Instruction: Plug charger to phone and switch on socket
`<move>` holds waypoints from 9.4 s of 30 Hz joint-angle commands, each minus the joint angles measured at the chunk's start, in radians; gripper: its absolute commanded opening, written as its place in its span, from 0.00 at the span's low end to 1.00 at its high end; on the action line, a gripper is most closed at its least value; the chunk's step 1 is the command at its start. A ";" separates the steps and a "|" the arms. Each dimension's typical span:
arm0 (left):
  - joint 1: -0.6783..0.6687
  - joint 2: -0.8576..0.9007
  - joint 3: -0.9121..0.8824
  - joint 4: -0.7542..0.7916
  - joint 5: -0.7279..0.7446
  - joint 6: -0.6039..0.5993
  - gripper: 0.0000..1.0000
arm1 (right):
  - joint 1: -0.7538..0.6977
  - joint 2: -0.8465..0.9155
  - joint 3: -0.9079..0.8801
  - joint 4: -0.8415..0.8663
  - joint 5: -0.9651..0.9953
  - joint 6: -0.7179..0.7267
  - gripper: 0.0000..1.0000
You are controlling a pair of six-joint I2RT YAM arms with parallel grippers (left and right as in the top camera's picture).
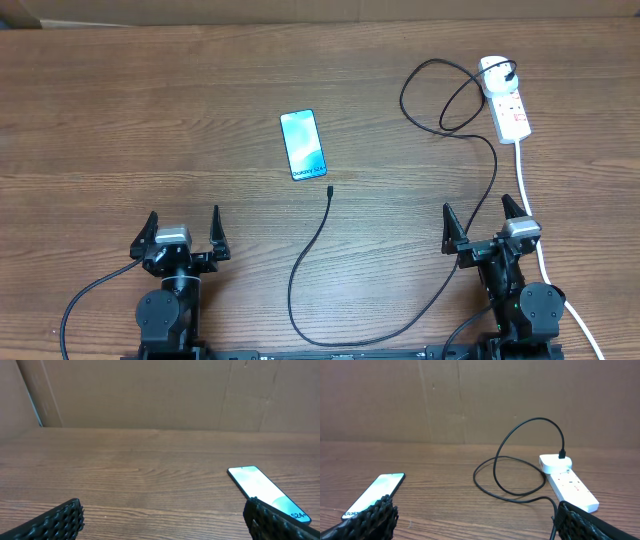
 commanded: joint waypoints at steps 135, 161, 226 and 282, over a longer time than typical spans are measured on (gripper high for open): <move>-0.419 2.178 1.655 -0.688 0.003 -0.587 1.00 | 0.004 -0.010 -0.011 0.004 0.011 -0.004 1.00; -0.414 2.189 1.653 -0.679 -0.002 -0.587 1.00 | 0.004 -0.010 -0.011 0.004 0.011 -0.004 1.00; -0.427 2.237 1.648 -0.657 -0.025 -0.644 0.94 | 0.004 -0.010 -0.011 0.004 0.011 -0.004 1.00; -0.359 2.321 1.844 -0.982 0.153 -0.651 1.00 | 0.004 -0.010 -0.011 0.004 0.011 -0.004 1.00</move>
